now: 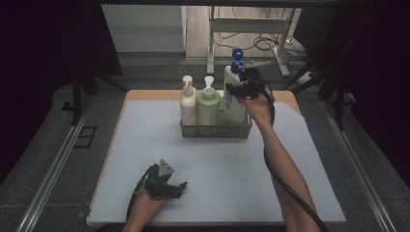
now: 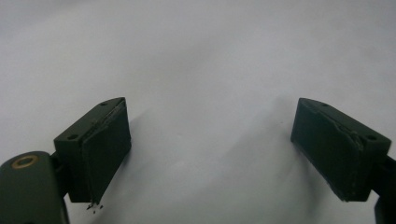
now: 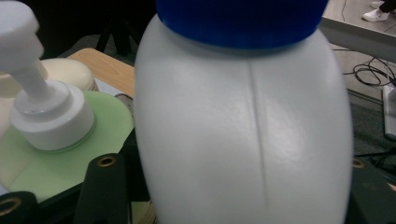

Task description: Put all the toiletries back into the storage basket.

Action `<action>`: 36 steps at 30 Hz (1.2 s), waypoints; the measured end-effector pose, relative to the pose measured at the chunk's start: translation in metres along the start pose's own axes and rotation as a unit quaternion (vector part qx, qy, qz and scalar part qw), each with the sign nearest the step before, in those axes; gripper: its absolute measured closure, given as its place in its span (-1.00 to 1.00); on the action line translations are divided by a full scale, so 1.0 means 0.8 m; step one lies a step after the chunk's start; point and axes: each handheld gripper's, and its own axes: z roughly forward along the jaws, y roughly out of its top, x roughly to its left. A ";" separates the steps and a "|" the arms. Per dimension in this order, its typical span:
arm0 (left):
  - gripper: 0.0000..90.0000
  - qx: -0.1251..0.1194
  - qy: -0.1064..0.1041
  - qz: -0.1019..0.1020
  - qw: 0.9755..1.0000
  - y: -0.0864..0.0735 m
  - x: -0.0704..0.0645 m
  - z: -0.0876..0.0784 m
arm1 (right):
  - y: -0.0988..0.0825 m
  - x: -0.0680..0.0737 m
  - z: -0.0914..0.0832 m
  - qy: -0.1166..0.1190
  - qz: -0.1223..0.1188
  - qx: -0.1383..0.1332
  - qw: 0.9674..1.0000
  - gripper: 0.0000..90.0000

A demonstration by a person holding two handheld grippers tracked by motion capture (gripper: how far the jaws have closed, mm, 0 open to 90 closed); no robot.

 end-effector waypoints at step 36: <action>-0.73 0.002 -0.001 0.000 1.000 0.000 0.000 0.000 | -0.049 0.005 0.015 0.012 -0.001 0.024 1.000 -0.11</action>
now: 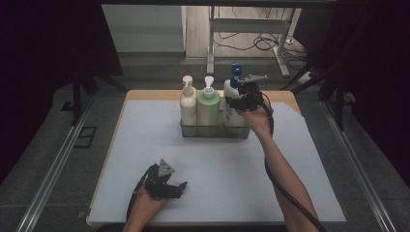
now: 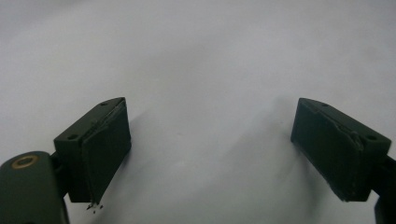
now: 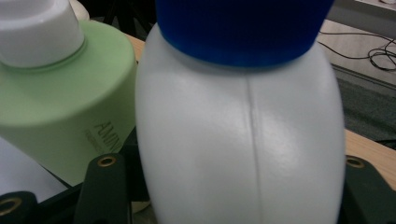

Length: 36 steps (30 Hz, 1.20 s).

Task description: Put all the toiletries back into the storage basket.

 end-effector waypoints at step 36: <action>-0.73 0.000 0.000 0.000 1.000 0.000 0.000 0.000 | -0.025 -0.010 0.000 0.015 0.031 0.005 0.999 -0.22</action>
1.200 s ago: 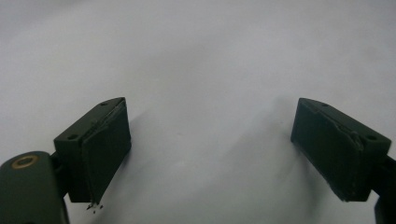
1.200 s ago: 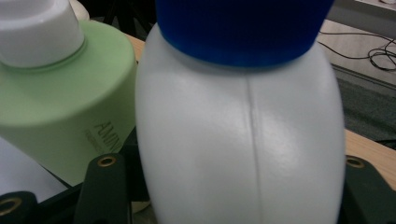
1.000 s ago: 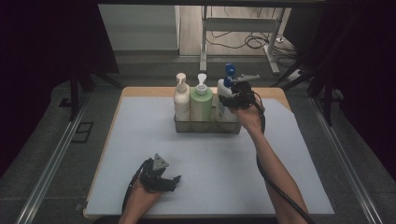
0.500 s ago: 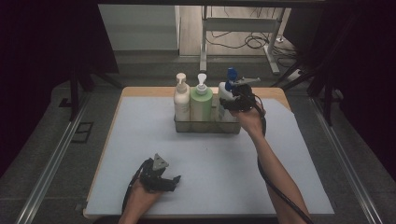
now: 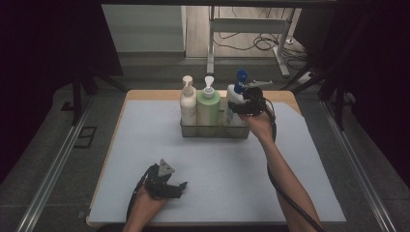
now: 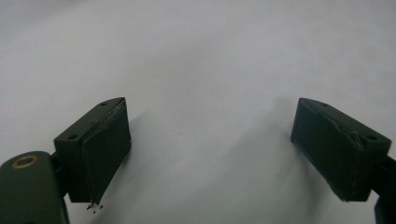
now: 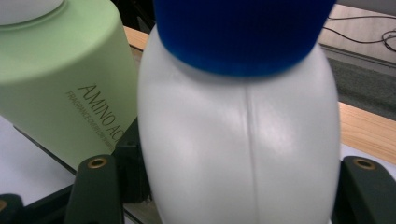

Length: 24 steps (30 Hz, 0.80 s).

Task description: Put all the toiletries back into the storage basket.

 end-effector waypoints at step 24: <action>-0.73 -0.001 0.000 0.000 1.000 0.000 0.000 0.000 | -0.033 -0.007 -0.028 0.031 -0.005 -0.002 1.000 -0.29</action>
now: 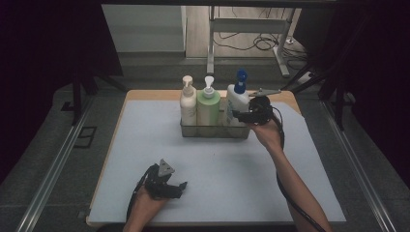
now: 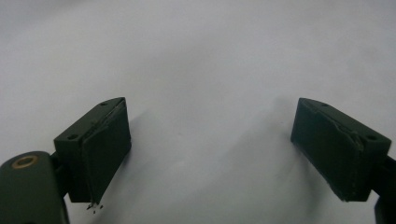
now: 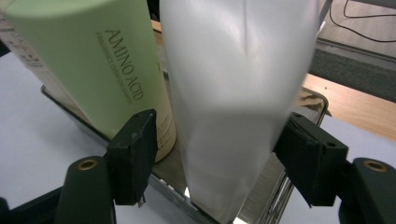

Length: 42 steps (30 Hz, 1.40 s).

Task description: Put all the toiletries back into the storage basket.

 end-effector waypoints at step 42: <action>-0.73 0.001 0.001 0.001 1.000 0.000 0.000 0.000 | -0.018 -0.054 0.031 -0.023 0.023 0.041 0.999 0.99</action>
